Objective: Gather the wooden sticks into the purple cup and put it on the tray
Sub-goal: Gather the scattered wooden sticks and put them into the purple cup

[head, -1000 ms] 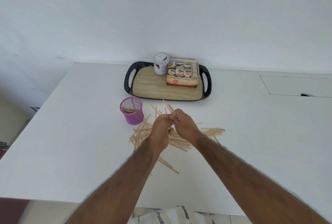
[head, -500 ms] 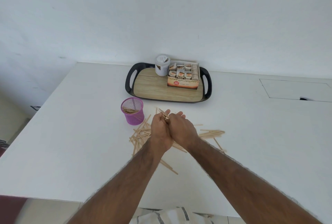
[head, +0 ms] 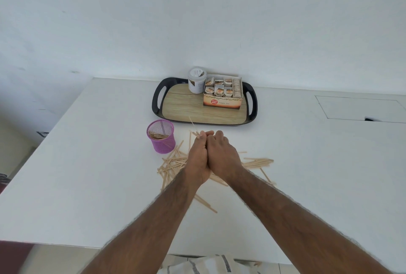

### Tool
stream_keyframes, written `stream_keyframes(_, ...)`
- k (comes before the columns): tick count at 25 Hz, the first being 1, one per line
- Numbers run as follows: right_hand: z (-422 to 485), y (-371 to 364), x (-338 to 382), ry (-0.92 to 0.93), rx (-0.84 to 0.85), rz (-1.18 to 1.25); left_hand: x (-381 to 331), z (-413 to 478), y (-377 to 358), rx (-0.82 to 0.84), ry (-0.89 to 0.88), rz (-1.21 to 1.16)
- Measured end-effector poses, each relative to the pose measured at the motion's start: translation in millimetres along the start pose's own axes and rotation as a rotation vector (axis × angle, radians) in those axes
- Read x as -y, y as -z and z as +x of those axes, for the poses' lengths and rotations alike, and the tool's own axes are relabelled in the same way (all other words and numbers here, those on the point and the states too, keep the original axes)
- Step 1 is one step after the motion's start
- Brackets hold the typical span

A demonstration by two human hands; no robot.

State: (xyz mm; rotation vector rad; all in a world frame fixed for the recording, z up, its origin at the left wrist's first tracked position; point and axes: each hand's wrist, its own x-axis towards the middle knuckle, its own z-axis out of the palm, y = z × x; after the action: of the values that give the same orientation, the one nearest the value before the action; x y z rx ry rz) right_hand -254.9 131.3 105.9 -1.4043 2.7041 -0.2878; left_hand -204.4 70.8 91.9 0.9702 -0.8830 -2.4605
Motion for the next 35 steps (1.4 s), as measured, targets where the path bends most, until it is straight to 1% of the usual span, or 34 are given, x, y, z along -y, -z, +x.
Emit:
stream_keyframes(3, 4, 3, -4, 0.001, 0.057, 0.118, 0, 2, 1, 0.006, -0.016, 0.032)
stream_keyframes(6, 11, 10, -10, -0.062, 0.116, 0.255, -2, 5, 1, 0.031, -0.031, 0.041)
stream_keyframes(9, 16, 12, -15, -0.078, 0.11, 0.312, -5, 5, -2, 0.06, -0.067, 0.06)
stream_keyframes(12, 22, 14, -23, -0.106, 0.1, 0.494, -9, 2, -8, 0.103, -0.11, 0.106)
stream_keyframes(14, 21, 19, -26, -0.121, 0.049, 0.68, -12, -1, -14, 0.111, -0.127, 0.086)
stream_keyframes(15, 21, 23, -26, -0.141, 0.008, 0.81, -13, 0, -16, 0.102, -0.127, 0.048)
stream_keyframes(17, 21, 36, -22, -0.217, -0.115, 1.085, -13, 7, -14, 0.045, -0.101, -0.031)
stream_keyframes(19, 25, 52, -17, -0.252, -0.228, 1.313, -3, 9, -10, -0.016, 0.018, -0.118)
stream_keyframes(21, 30, 66, -10, -0.202, -0.314, 1.465, 12, 2, -9, -0.005, 0.131, -0.262)
stream_keyframes(23, 34, 73, -4, -0.135, -0.38, 1.518, 17, -4, -13, 0.046, 0.151, -0.385)
stream_keyframes(25, 35, 74, 1, -0.103, -0.407, 1.541, 6, -3, -19, 0.106, 0.112, -0.473)
stream_keyframes(30, 33, 60, 12, -0.204, -0.398, 1.59, -22, -1, -34, 0.069, 0.022, -0.426)
stream_keyframes(32, 28, 57, 18, -0.234, -0.399, 1.608, -16, 2, -31, 0.031, 0.022, -0.488)
stream_keyframes(35, 21, 57, 25, -0.257, -0.395, 1.697, -12, 4, -30, 0.07, 0.067, -0.616)
